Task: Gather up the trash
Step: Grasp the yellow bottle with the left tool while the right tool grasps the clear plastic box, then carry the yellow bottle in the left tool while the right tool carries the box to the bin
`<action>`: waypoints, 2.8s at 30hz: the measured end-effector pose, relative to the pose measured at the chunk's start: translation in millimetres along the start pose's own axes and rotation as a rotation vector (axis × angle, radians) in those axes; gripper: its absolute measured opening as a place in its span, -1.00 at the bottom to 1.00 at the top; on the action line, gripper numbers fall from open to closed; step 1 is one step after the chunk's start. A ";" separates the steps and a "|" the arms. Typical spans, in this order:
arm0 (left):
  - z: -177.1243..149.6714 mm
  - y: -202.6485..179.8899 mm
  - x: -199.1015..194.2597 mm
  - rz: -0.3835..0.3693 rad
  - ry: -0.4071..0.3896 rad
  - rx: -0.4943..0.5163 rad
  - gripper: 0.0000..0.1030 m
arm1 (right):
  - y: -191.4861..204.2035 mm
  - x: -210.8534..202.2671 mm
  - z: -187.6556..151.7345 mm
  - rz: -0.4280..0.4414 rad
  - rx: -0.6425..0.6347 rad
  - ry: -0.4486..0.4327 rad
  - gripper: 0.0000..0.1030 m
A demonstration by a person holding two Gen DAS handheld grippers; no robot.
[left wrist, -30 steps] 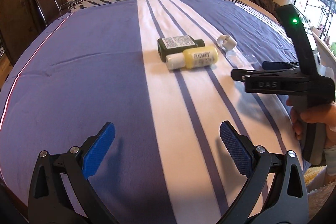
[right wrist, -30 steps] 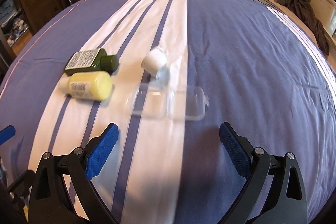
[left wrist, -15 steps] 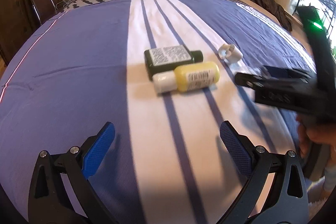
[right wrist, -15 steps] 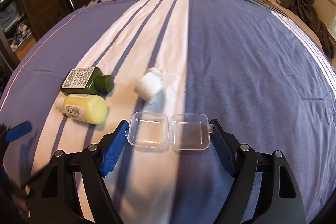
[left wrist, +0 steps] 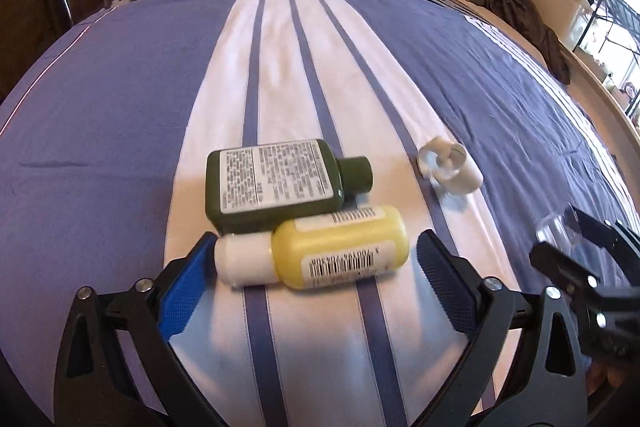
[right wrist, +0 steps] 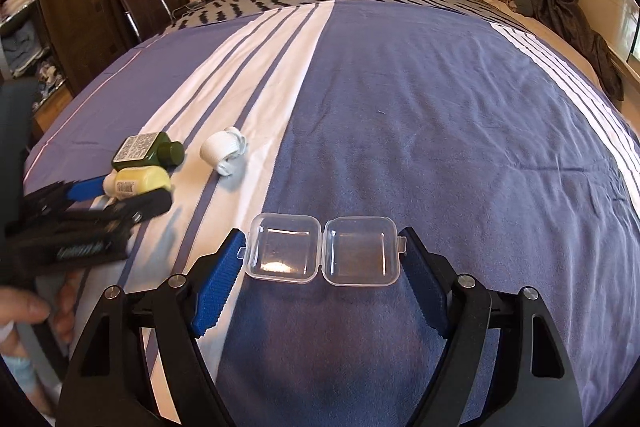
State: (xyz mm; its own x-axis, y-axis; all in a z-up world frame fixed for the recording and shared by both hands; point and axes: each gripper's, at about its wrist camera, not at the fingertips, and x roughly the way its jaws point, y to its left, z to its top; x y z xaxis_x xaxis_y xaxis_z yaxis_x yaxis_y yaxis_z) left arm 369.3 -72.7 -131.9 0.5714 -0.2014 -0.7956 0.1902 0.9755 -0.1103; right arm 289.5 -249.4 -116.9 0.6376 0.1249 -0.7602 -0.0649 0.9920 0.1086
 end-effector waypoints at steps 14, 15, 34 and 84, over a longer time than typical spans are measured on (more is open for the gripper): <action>-46.8 -8.9 -40.5 -0.022 -0.003 0.080 0.56 | 11.3 -31.7 -24.6 0.008 -0.023 -0.009 0.53; -51.2 -8.8 -44.0 -0.025 -0.003 0.080 0.56 | 14.4 -38.2 -28.9 0.011 -0.026 -0.014 0.53; -141.0 -14.5 -178.2 -0.046 -0.130 0.119 0.56 | 58.6 -147.6 -97.5 0.026 -0.052 -0.117 0.53; -367.8 -13.1 -92.8 -0.102 0.289 0.122 0.56 | 77.0 -81.0 -297.7 0.080 0.005 0.259 0.53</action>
State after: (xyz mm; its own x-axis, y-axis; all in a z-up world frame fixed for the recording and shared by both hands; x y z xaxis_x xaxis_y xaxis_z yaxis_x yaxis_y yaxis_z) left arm 20.2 -34.4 -275.7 0.2975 -0.2473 -0.9222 0.3389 0.9303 -0.1402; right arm 4.4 -177.3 -237.7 0.4130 0.2047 -0.8874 -0.1027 0.9787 0.1780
